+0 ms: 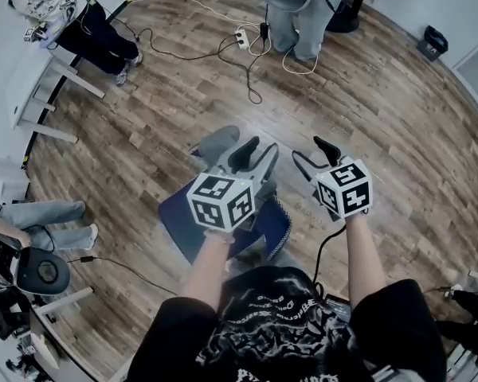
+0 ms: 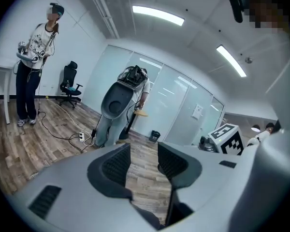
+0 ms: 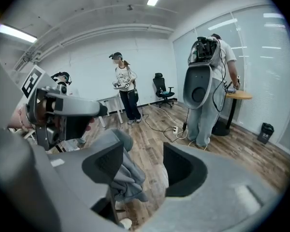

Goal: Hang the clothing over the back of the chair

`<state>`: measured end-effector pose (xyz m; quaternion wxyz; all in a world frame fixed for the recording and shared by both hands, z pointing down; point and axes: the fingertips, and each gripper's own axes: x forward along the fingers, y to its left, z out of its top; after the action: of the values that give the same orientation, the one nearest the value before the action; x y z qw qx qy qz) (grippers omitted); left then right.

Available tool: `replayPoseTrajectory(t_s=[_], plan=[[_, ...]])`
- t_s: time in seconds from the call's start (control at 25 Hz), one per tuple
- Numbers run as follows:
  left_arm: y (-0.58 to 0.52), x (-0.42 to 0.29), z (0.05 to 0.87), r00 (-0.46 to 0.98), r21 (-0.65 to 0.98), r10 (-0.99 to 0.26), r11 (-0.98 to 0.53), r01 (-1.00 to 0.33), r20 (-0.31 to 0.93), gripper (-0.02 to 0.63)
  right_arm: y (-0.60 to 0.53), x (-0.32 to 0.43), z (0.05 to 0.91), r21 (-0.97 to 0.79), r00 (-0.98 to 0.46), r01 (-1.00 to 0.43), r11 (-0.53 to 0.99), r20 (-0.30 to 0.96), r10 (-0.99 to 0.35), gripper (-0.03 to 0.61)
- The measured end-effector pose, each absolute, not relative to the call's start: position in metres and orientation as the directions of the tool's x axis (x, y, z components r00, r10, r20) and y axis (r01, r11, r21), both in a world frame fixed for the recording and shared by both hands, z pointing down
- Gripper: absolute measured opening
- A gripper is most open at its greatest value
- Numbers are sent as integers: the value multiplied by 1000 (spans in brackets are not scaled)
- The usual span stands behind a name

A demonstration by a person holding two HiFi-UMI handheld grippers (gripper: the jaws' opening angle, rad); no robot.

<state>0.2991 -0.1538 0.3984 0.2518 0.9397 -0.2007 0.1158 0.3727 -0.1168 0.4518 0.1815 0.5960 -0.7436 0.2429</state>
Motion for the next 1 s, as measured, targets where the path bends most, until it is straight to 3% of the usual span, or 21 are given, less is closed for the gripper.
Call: replayPoseTrajectory(t_s=[0.28, 0.72, 1.0], plan=[[-144, 255, 366, 879, 337, -384, -818, -466, 284, 163, -108, 346, 390, -54, -236, -969, 242, 495, -836, 281], [-139, 154, 322, 817, 242, -527, -783, -573, 232, 163, -95, 287, 317, -22, -227, -972, 233, 321, -919, 278], [-125, 88, 308, 781, 223, -591, -749, -624, 200, 163, -93, 206, 304, 10, -343, -933, 361, 291, -893, 261]])
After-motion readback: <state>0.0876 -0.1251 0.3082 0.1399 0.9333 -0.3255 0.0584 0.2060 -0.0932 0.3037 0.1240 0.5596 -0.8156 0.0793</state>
